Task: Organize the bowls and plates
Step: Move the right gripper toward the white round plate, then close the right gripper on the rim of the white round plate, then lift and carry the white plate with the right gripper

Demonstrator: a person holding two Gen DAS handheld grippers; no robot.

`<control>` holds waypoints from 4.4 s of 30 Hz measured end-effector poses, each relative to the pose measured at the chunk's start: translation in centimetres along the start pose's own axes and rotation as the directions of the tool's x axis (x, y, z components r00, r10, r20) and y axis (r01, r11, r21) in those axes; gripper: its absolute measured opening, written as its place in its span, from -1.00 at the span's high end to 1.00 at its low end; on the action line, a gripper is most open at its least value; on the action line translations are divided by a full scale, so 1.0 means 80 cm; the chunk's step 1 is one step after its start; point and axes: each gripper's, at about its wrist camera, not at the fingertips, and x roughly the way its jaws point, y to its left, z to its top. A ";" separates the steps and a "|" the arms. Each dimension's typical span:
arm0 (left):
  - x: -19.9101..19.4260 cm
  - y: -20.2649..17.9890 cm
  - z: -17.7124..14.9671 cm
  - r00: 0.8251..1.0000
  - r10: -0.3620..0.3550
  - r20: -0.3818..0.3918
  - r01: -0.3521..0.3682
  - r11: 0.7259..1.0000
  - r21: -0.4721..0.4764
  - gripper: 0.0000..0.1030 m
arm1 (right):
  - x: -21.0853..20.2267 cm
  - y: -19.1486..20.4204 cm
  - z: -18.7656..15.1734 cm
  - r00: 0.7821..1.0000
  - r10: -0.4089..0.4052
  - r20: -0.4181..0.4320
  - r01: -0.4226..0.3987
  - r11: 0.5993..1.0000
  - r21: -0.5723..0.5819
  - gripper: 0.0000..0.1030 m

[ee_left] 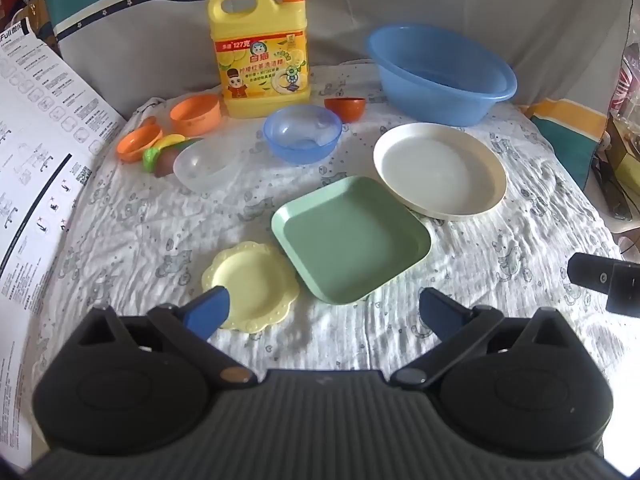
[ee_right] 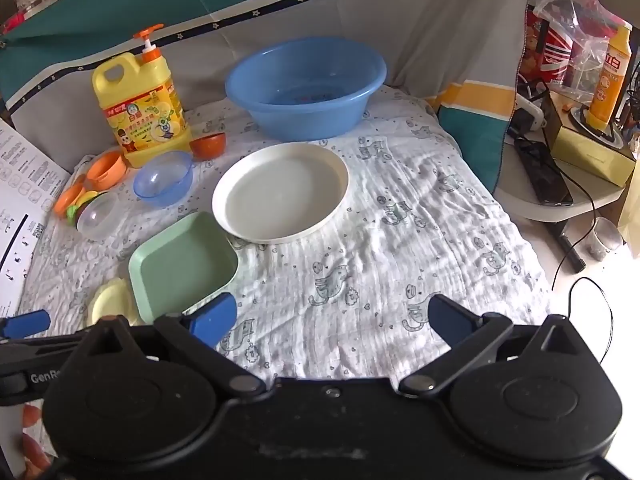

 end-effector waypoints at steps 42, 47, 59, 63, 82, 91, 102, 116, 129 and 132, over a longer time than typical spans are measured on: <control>0.055 0.004 0.039 0.999 0.006 -0.032 -0.007 1.000 -0.024 -1.00 | 0.050 -0.010 0.034 1.000 -0.022 0.015 0.022 1.000 -0.022 -1.00; 0.075 -0.002 0.061 0.999 -0.028 -0.015 0.028 1.000 -0.013 -1.00 | 0.069 -0.017 0.052 0.998 0.004 0.061 -0.001 0.998 -0.055 -1.00; 0.134 -0.036 0.120 0.990 -0.120 0.080 0.119 0.993 0.022 -1.00 | 0.150 -0.020 0.111 0.998 0.010 0.058 -0.001 0.989 -0.150 -1.00; 0.158 -0.050 0.135 0.989 -0.130 0.065 0.126 0.990 0.068 -1.00 | 0.186 -0.034 0.130 0.999 0.019 0.027 -0.016 0.996 -0.092 -1.00; 0.231 -0.083 0.154 0.994 -0.108 -0.025 0.111 0.984 0.136 -0.85 | 0.293 -0.043 0.141 0.995 0.080 -0.064 -0.082 0.996 -0.041 0.84; 0.255 -0.098 0.158 0.984 -0.153 -0.088 0.165 0.975 0.148 -0.11 | 0.300 -0.054 0.138 0.995 0.075 -0.064 -0.078 0.996 -0.047 0.83; 0.262 -0.104 0.153 0.983 -0.154 -0.100 0.168 0.976 0.142 0.31 | 0.301 -0.045 0.133 0.997 0.060 -0.042 -0.061 0.998 -0.034 0.75; 0.167 -0.107 0.137 0.982 -0.187 -0.043 0.190 0.976 0.110 0.32 | 0.217 -0.064 0.124 0.997 0.081 -0.003 -0.081 0.996 0.024 0.75; 0.066 -0.105 0.071 0.971 -0.236 -0.041 0.239 0.967 0.086 0.32 | 0.096 -0.086 0.062 0.997 0.078 0.018 -0.079 0.996 0.040 0.75; 0.055 -0.106 0.047 0.968 -0.245 -0.057 0.249 0.965 0.083 0.29 | 0.077 -0.093 0.040 0.997 0.078 0.008 -0.078 0.996 0.043 0.75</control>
